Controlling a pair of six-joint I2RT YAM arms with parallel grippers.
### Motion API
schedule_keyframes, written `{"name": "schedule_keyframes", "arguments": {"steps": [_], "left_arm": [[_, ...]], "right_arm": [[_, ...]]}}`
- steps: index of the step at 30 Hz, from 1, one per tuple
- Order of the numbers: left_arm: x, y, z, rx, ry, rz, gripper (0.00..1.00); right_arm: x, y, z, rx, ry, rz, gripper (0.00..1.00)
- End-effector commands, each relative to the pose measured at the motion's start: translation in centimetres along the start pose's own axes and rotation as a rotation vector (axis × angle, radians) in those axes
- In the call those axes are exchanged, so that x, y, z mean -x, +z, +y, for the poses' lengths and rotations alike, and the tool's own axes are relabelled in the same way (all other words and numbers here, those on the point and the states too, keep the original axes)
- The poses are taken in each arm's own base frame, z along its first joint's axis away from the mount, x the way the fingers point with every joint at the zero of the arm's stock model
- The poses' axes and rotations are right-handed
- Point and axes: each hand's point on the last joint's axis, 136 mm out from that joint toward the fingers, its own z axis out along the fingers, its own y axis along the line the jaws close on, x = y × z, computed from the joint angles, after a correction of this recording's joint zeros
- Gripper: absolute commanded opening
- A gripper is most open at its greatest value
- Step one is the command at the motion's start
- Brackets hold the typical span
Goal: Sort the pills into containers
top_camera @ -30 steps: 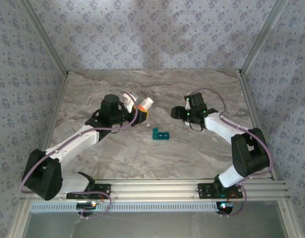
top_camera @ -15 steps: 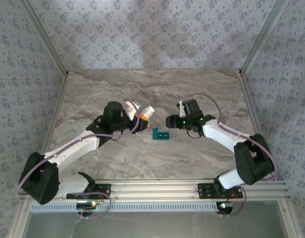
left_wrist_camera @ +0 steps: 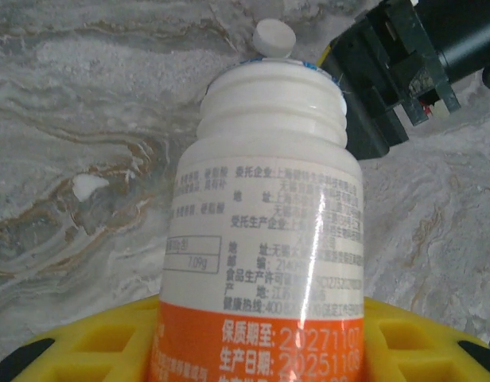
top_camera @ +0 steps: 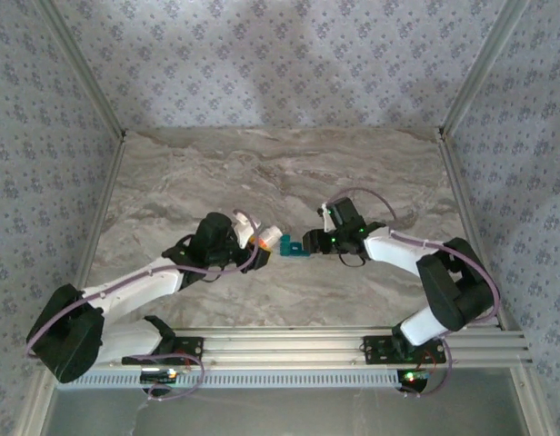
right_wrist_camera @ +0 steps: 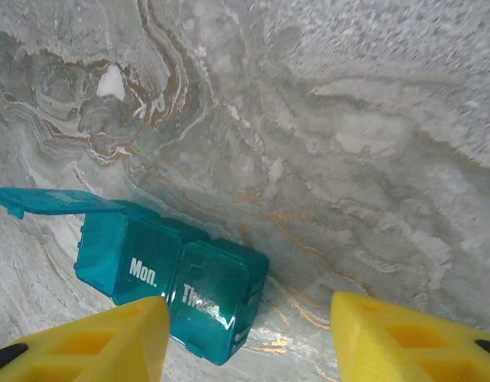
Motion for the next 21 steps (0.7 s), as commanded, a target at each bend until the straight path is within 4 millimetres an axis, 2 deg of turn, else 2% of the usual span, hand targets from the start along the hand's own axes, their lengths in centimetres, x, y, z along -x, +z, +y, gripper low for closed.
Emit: {"name": "schedule_keyframes", "arguments": {"steps": [1, 8, 21], "left_arm": [[-0.4, -0.2, -0.1, 0.011, -0.015, -0.014, 0.00], [-1.4, 0.1, 0.1, 0.016, -0.022, 0.005, 0.00], [-2.4, 0.8, 0.3, 0.017, -0.027, 0.036, 0.00]], "right_arm": [[-0.6, 0.6, 0.5, 0.025, 0.001, 0.015, 0.54], [-1.2, 1.5, 0.7, 0.032, 0.011, 0.035, 0.49], [-1.9, 1.7, 2.1, 0.063, 0.002, 0.043, 0.44]]}}
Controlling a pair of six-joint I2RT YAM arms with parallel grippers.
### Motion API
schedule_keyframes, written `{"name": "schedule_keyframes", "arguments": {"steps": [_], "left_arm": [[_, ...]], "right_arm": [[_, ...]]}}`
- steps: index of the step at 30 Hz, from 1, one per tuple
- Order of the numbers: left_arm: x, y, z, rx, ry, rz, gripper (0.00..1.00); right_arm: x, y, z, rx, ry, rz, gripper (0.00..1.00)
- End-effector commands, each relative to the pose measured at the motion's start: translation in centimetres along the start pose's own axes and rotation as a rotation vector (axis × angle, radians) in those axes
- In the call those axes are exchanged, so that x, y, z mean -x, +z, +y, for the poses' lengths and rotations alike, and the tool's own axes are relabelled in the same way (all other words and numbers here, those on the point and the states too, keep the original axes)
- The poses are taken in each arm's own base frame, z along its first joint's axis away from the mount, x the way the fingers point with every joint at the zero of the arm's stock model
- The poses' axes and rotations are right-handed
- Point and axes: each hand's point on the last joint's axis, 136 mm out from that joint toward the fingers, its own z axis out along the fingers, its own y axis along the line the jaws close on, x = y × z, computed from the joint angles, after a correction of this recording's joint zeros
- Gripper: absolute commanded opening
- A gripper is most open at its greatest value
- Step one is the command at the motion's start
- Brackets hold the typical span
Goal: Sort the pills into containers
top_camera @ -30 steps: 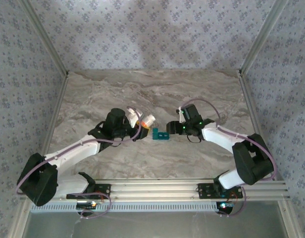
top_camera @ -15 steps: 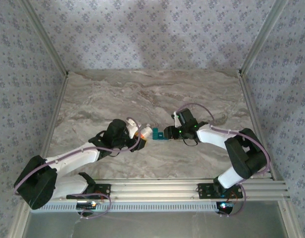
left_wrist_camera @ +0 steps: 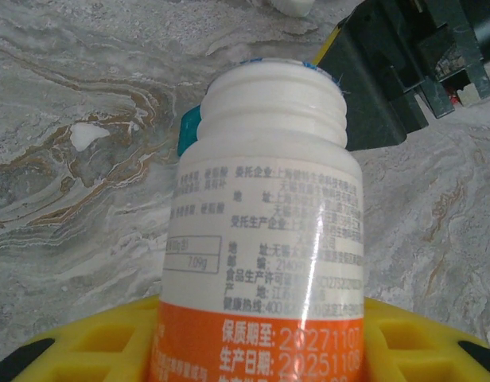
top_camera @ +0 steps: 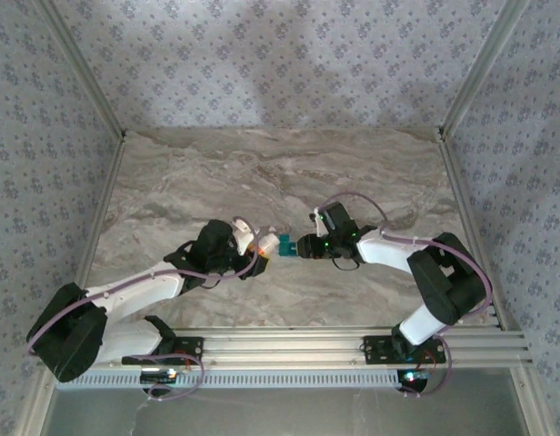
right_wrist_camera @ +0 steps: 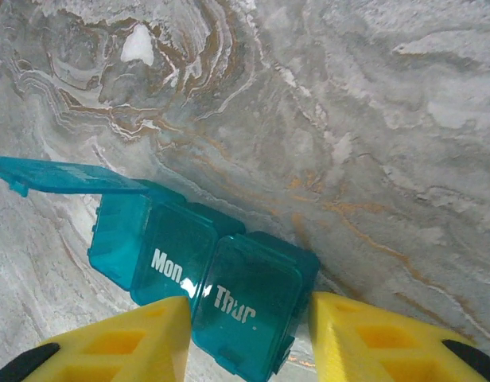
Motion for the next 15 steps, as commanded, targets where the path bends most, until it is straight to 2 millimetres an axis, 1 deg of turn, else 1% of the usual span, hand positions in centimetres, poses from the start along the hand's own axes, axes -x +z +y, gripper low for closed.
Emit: {"name": "schedule_keyframes", "arguments": {"steps": [1, 5, 6, 10, 15], "left_arm": [[-0.1, 0.3, -0.2, -0.007, 0.004, -0.003, 0.00], [-0.4, 0.6, -0.1, -0.008, 0.000, 0.009, 0.00], [-0.6, 0.7, -0.1, -0.010, -0.001, 0.016, 0.00], [-0.9, 1.0, -0.1, -0.009, -0.002, 0.028, 0.00], [-1.3, 1.3, 0.0, -0.011, -0.002, 0.041, 0.00]], "right_arm": [[-0.6, 0.2, 0.5, 0.020, 0.008, 0.013, 0.44], [-0.7, 0.0, 0.5, 0.019, 0.007, 0.017, 0.45], [-0.7, -0.1, 0.4, 0.011, 0.007, 0.016, 0.46], [-0.4, -0.7, -0.6, -0.022, 0.021, -0.004, 0.56], [0.1, -1.0, -1.4, -0.034, 0.034, -0.016, 0.59]]}}
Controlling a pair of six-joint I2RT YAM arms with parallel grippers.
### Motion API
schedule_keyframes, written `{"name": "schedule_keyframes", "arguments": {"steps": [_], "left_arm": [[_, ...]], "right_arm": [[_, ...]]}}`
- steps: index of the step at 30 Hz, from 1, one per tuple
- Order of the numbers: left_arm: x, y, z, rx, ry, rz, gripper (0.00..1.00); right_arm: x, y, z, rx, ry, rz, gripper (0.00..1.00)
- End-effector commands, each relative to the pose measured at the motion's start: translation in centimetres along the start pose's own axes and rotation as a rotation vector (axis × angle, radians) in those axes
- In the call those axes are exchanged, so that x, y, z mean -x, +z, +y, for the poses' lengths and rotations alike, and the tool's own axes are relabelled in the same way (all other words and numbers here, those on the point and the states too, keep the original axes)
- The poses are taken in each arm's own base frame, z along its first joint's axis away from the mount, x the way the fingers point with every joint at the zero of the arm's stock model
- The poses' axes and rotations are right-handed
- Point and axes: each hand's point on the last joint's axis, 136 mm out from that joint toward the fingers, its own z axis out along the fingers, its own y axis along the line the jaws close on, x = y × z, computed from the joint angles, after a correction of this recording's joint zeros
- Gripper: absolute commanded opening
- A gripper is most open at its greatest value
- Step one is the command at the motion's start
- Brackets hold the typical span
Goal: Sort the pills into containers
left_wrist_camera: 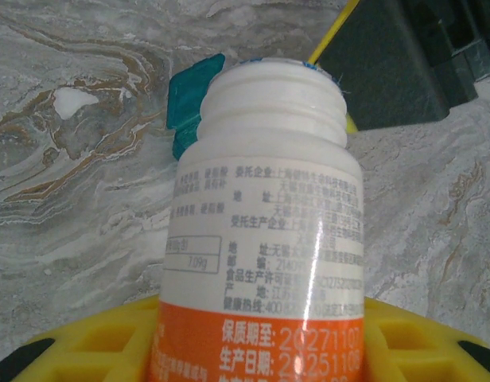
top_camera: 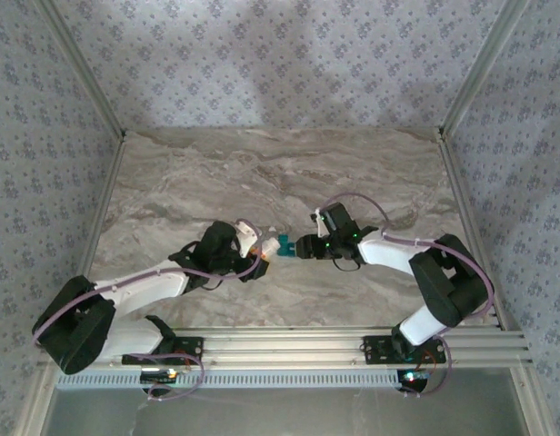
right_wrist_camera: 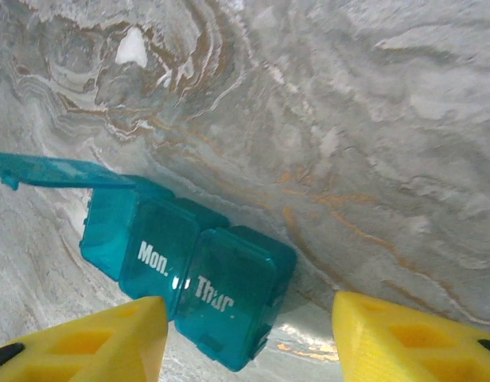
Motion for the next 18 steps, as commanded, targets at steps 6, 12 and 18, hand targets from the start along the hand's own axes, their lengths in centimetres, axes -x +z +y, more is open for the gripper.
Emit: {"name": "schedule_keyframes", "arguments": {"steps": [6, 12, 18], "left_arm": [[-0.2, 0.9, -0.2, -0.012, 0.005, 0.011, 0.00], [-0.5, 1.4, 0.0, -0.007, 0.001, 0.036, 0.00], [-0.3, 1.8, -0.1, -0.006, 0.005, 0.051, 0.00]], "right_arm": [[0.1, -0.3, -1.4, -0.036, 0.020, -0.006, 0.59], [0.0, 0.1, -1.4, -0.033, 0.021, 0.003, 0.58], [-0.1, 0.3, -1.5, -0.033, 0.016, 0.012, 0.57]]}}
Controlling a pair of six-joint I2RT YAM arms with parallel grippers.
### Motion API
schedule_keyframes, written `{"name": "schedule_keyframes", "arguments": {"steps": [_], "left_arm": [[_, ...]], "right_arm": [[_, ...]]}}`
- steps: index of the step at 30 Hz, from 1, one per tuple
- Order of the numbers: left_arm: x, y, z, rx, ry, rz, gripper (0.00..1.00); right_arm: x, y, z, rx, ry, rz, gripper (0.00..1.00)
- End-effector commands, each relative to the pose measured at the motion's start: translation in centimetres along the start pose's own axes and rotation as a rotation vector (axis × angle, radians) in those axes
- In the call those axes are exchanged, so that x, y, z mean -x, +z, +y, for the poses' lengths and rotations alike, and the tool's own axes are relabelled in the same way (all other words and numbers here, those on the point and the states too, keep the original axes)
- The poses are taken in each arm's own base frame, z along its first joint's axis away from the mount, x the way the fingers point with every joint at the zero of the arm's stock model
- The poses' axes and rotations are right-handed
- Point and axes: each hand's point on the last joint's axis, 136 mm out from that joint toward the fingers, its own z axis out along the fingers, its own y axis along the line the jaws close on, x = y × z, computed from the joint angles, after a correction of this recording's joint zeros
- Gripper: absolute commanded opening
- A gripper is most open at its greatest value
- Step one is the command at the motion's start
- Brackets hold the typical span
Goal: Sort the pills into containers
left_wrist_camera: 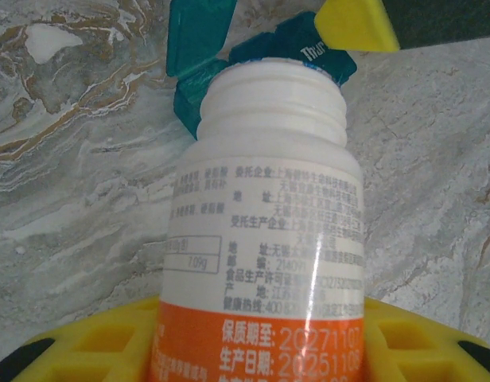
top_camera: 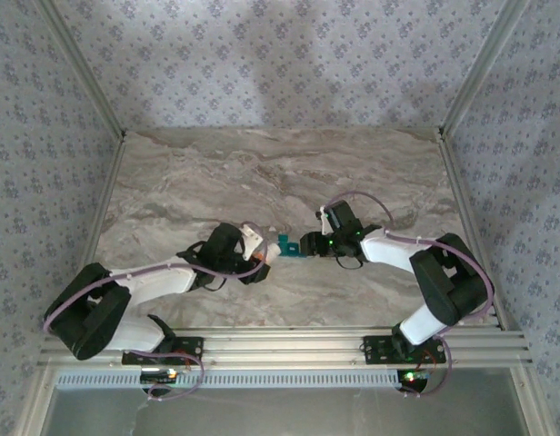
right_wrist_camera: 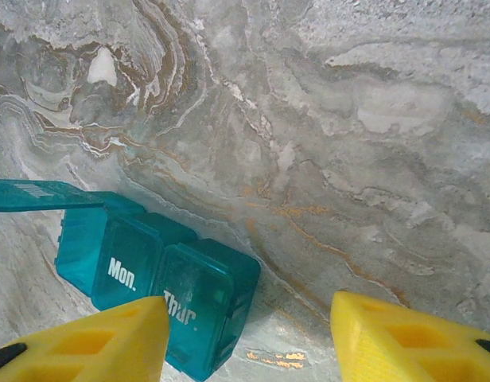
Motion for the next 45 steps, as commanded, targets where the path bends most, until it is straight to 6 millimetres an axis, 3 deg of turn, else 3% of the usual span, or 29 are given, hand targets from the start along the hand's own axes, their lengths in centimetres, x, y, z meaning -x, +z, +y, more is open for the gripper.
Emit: {"name": "schedule_keyframes", "arguments": {"steps": [1, 26, 45], "left_arm": [[1.5, 0.1, -0.7, -0.012, 0.023, -0.019, 0.00], [1.1, 1.7, -0.4, 0.080, 0.070, 0.119, 0.00], [1.0, 1.8, 0.4, 0.133, 0.064, 0.159, 0.00]], "right_arm": [[-0.4, 0.3, -0.5, -0.014, -0.006, 0.016, 0.56], [-0.9, 0.7, -0.9, -0.021, 0.002, 0.030, 0.52], [-1.3, 0.7, -1.1, -0.020, 0.009, 0.032, 0.51]]}}
